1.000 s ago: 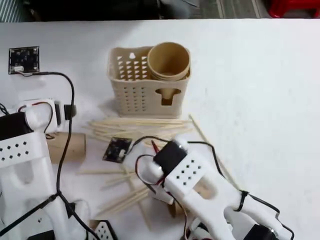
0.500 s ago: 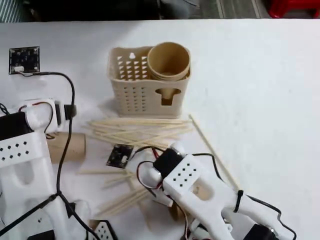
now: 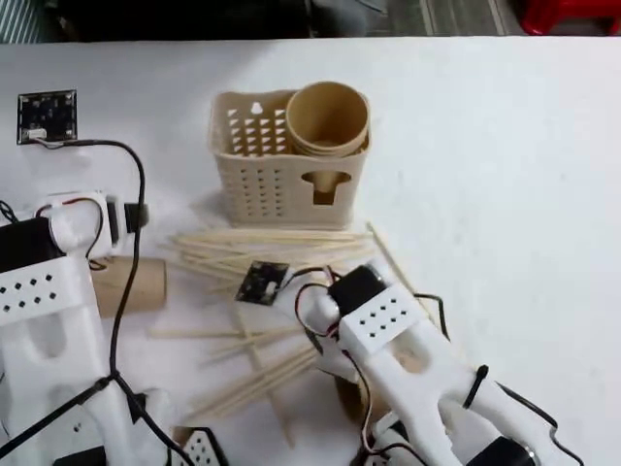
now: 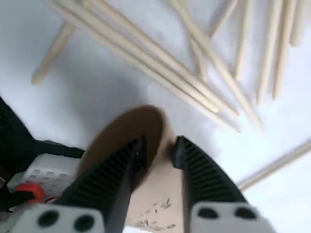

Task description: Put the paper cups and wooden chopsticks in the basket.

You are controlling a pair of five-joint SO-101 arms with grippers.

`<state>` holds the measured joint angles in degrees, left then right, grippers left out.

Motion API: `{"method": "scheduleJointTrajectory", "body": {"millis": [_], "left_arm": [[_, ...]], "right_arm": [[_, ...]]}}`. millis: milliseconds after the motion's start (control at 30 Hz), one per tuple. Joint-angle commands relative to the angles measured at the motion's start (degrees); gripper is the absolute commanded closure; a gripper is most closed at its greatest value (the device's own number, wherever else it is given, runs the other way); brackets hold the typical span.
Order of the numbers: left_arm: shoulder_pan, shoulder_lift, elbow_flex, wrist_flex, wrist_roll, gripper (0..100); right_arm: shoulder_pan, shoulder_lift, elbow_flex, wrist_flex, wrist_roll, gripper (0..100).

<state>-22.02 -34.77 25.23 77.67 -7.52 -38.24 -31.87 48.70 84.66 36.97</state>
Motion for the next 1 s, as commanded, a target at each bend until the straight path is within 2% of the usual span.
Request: {"method": "scheduleJointTrajectory", "body": {"millis": [0,133,333,467,667,767,967], "left_arm": [[0.6,-1.5,-0.3,-0.9,0.1,72],[0.6,-1.5,-0.3,-0.9,0.1,72],[0.6,-1.6,-0.8,-0.9,0.1,72],[0.5,-1.7,-3.4,-0.1,-0.3,72],[0.6,-1.2,-15.7,10.2,-4.0,72],[0.3,-1.1,-22.0,16.1,-5.0,72],[0.0,1.6,-24.4,24.4,-11.3,72]], "right_arm": [[1.2,-2.0,-0.2,0.0,3.3,98.4],[1.2,-3.5,-4.4,3.7,3.8,98.1],[1.5,-9.0,-21.5,14.0,3.7,98.1],[6.6,-10.8,-28.6,13.8,3.7,98.1],[13.7,-11.3,-34.4,13.8,3.3,98.1],[16.1,-11.3,-36.2,13.8,0.2,98.1],[18.5,-10.9,-36.4,13.8,-1.8,98.1]]}}
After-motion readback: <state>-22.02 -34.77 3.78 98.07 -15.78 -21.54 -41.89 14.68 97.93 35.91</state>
